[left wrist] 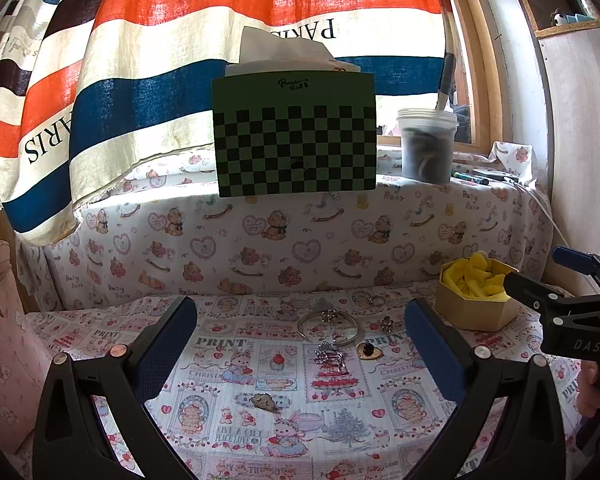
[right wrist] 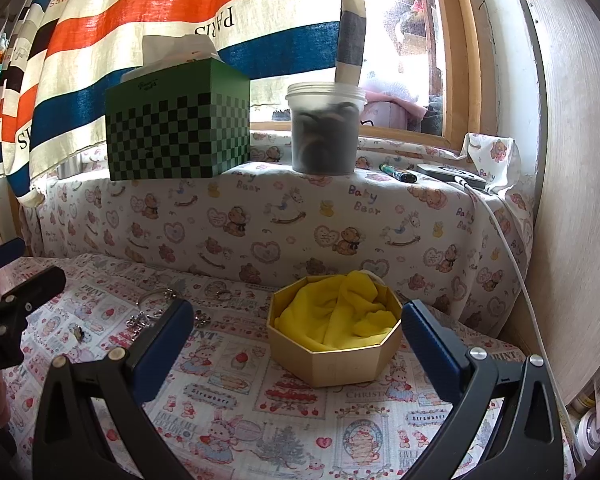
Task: Organize jewelry
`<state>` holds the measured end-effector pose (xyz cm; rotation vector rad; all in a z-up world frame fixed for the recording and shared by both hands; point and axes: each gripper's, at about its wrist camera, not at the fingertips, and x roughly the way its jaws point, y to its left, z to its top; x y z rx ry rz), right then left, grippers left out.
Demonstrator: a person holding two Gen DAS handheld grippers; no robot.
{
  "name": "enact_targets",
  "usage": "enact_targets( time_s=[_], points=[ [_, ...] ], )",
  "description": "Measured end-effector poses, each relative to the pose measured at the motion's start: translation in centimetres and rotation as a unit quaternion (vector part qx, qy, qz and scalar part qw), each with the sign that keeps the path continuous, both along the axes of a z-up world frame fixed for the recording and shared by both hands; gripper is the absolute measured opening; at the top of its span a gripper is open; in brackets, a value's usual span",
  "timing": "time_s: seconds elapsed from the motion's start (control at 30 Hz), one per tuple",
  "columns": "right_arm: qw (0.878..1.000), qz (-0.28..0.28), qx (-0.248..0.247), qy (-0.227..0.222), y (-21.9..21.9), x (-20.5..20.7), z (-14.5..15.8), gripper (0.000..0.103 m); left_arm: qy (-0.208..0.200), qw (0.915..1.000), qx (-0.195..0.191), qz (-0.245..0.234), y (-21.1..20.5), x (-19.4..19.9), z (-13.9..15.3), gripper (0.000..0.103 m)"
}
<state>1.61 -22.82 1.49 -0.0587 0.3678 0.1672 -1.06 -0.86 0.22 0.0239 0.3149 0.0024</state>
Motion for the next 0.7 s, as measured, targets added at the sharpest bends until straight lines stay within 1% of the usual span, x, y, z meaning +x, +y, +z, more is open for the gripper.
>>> enact_targets(
  time_s=[0.53, 0.7],
  points=[
    [1.000, 0.001, -0.001, -0.009, -0.01, -0.29, 0.13, 0.103, 0.005, 1.0000, -0.005, 0.006, 0.12, 0.13, -0.03, 0.103],
    [1.000, -0.008, -0.004, -0.015, 0.05, -0.46, 0.22, 0.103, 0.007, 0.9999, -0.007, 0.005, 0.18, 0.24, -0.05, 0.103]
  ],
)
